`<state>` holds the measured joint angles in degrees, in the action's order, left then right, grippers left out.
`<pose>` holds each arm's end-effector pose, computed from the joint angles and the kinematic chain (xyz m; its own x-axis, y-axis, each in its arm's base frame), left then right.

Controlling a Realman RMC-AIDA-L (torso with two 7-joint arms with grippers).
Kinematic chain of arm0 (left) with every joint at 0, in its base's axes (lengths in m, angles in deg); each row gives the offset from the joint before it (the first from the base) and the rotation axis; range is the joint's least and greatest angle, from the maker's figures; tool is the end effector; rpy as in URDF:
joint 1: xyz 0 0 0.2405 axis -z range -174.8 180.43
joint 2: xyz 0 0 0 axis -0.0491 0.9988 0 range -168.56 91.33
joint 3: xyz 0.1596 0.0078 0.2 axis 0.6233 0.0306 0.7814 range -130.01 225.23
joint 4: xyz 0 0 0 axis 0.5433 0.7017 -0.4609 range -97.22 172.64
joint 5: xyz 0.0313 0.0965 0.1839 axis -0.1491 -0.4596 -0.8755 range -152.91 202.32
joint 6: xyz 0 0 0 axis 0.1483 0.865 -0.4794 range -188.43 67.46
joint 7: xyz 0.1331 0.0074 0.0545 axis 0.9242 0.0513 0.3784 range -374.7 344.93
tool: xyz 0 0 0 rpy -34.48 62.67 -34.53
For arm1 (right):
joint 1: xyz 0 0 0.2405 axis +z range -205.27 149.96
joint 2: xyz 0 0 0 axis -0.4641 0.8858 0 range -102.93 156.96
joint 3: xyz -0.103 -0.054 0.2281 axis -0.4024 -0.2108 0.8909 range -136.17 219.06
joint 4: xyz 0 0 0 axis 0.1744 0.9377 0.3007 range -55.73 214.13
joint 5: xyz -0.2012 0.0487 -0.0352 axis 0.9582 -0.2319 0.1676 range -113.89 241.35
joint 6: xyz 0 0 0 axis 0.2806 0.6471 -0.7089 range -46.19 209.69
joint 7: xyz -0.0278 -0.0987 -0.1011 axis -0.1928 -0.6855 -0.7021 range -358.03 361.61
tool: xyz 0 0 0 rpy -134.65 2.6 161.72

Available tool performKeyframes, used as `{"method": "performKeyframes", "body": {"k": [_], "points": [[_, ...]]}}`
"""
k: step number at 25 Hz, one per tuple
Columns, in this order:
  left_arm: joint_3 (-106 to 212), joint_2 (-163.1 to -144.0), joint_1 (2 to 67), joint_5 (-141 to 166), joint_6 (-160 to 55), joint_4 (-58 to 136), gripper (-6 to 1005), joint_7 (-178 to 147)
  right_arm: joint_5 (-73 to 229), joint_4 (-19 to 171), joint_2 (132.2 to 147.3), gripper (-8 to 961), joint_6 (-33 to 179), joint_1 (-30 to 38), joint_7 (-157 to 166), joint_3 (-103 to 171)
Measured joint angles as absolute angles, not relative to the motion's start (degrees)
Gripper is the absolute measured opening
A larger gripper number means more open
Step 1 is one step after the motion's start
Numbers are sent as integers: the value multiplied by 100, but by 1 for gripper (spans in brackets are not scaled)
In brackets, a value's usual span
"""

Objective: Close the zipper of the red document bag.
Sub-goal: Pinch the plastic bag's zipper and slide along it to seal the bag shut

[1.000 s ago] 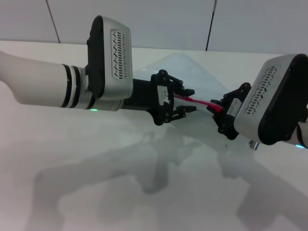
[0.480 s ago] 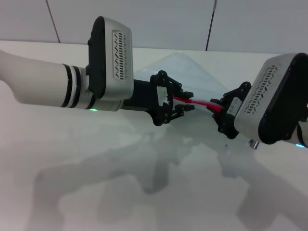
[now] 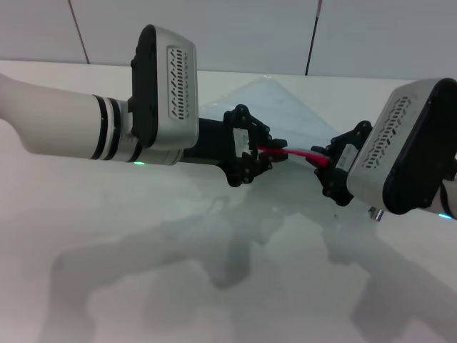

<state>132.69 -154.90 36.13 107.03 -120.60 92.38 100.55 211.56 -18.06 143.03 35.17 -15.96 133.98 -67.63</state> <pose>-0.1591 0.3798 -0.0446 0.9309 -0.3426 0.1265 -0.2701 -0.8791 -0.3928 0.1439 0.3178 -0.0338 0.9970 -0.0377 0.0683 0.0129 -0.7837 -0.6210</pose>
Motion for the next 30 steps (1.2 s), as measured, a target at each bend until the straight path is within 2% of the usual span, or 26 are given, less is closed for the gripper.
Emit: {"method": "performKeyframes", "body": {"k": [5, 30], "points": [[13268, -15490, 3613, 10704, -12060, 9247, 114, 10078, 21156, -1851, 14303, 48, 3517, -1595, 13397, -6763], [13281, -15485, 3455, 10706, -11635, 9244, 83, 10076, 21199, -2034, 14304, 80, 3519, -1753, 13396, -6671]]}}
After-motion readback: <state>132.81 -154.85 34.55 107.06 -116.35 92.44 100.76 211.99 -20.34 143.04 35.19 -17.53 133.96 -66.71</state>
